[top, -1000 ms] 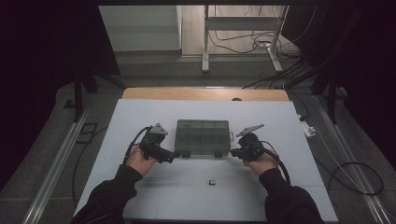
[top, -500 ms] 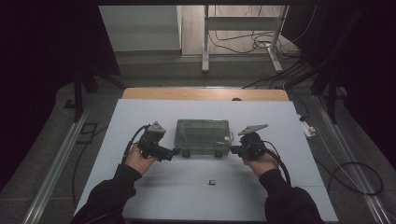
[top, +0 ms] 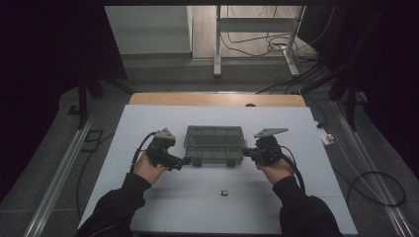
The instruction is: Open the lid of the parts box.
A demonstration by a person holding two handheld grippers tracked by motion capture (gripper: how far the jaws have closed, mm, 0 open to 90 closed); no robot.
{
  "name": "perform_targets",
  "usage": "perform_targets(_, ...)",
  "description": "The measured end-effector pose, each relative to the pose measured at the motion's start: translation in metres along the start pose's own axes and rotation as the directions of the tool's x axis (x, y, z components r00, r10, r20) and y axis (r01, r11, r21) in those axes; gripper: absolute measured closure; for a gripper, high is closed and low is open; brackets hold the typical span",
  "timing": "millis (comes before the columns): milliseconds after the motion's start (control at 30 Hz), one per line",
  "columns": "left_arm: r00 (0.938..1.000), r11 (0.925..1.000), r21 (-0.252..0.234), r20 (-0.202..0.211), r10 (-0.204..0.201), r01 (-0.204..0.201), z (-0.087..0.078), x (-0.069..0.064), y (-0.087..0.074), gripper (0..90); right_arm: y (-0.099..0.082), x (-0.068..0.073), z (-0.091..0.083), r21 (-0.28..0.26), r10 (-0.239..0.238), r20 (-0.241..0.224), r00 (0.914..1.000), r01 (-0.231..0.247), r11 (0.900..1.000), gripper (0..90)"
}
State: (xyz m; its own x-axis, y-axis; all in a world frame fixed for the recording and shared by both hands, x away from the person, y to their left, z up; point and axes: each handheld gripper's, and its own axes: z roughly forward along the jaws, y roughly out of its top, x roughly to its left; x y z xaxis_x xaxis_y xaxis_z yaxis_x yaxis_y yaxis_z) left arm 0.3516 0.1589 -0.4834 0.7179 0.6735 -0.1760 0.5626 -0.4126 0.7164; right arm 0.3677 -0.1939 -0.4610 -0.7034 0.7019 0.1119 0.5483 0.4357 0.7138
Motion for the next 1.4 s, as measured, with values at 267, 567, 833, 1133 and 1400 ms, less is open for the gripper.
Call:
perform_targets(267,0.9998,0.9999,-0.002,0.016,0.012,-0.012,0.002,-0.003,0.001,0.0,0.008,-0.002,-0.002,-0.028,0.015,0.002,0.9999,-0.015,0.9995,88.7)
perform_targets(567,0.9992,0.999,0.02,0.008,0.04,-0.04,0.007,-0.008,0.004,0.0,0.015,-0.004,-0.001,-0.036,0.016,0.002,0.9999,-0.016,0.9992,88.7)
perform_targets(833,0.9987,0.9985,0.027,0.017,0.047,-0.047,0.012,-0.013,0.006,0.3,0.022,-0.008,-0.002,-0.054,0.023,0.002,0.9997,-0.023,0.9983,88.7)
perform_targets(1133,0.9973,0.9977,0.012,0.03,0.067,-0.067,0.012,-0.017,0.01,29.4,0.031,-0.011,0.0,-0.055,0.026,0.002,0.9996,-0.026,0.9981,88.7)
perform_targets(1400,0.9965,0.9973,0.022,0.049,0.068,-0.069,0.018,-0.017,0.014,61.4,0.037,-0.012,0.002,-0.06,0.024,0.007,0.9997,-0.024,0.9979,88.7)
